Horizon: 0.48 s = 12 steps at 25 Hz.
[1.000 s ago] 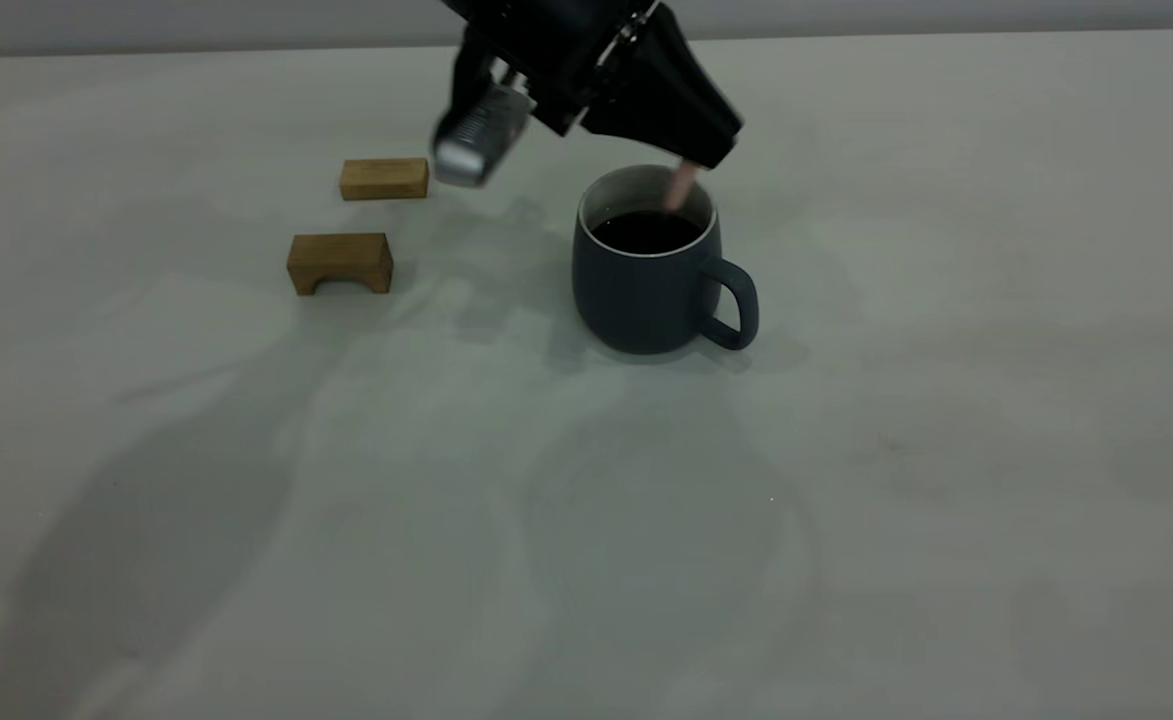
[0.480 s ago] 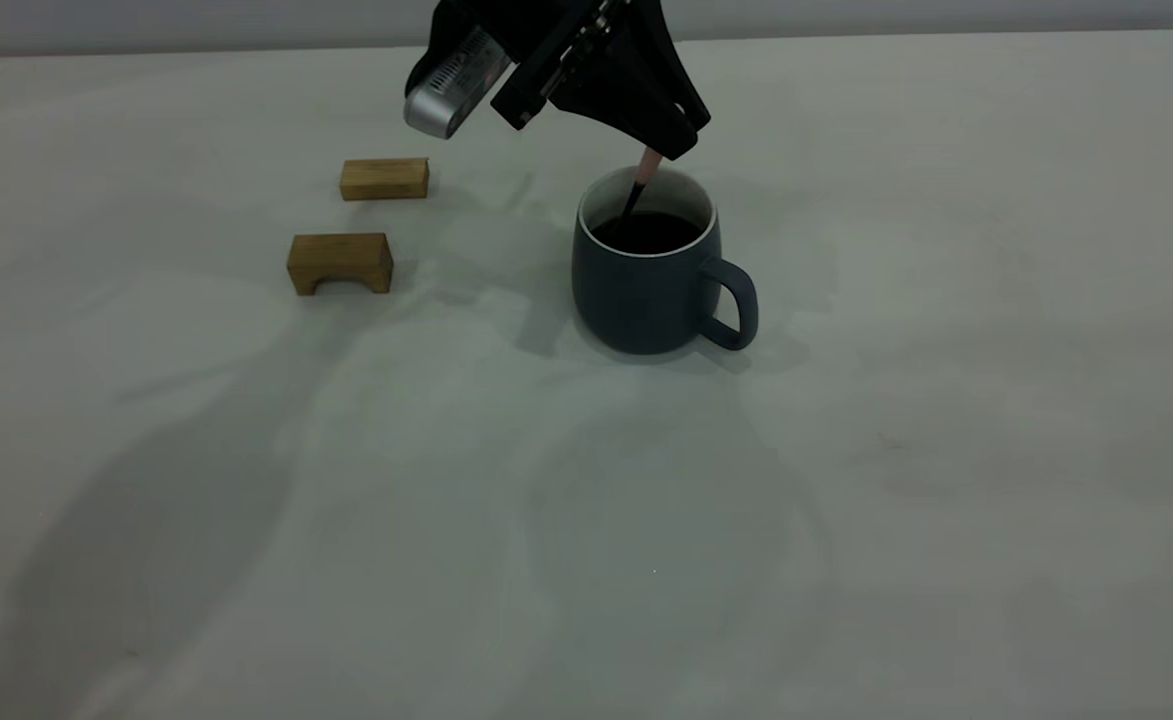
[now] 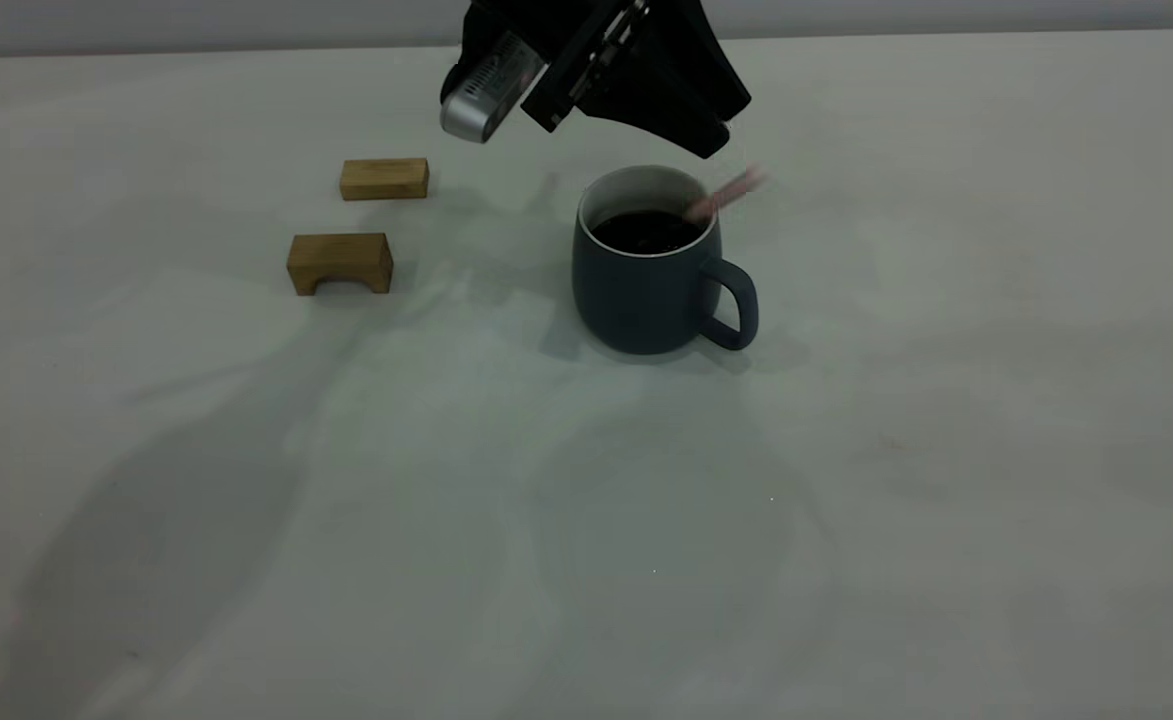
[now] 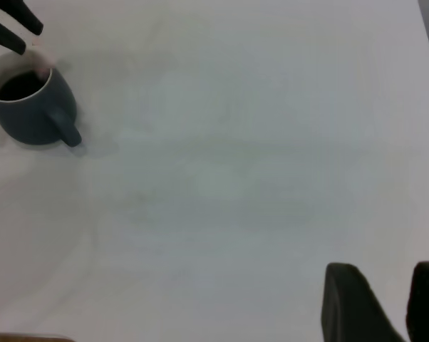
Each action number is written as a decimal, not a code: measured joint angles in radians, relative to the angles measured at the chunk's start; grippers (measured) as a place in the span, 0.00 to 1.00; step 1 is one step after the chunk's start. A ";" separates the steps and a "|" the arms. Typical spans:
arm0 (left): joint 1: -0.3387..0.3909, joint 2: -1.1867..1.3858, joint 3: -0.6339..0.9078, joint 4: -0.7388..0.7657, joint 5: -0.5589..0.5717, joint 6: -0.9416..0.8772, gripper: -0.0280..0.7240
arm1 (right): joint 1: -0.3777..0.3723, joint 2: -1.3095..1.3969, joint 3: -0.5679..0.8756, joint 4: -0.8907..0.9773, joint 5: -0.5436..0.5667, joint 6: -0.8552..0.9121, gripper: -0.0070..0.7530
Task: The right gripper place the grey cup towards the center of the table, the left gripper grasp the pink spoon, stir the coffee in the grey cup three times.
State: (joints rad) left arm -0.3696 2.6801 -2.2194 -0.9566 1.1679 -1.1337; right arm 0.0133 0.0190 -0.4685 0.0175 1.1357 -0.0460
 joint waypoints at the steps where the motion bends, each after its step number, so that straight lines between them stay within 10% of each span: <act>1: 0.000 0.000 -0.011 0.019 0.000 0.000 0.64 | 0.000 0.000 0.000 0.000 0.000 0.000 0.32; 12: -0.017 -0.159 -0.157 0.469 0.000 0.004 0.80 | 0.000 0.000 0.000 0.000 0.000 0.000 0.32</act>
State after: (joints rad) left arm -0.3868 2.5206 -2.3762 -0.4874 1.1679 -1.1297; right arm 0.0133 0.0190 -0.4685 0.0175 1.1357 -0.0460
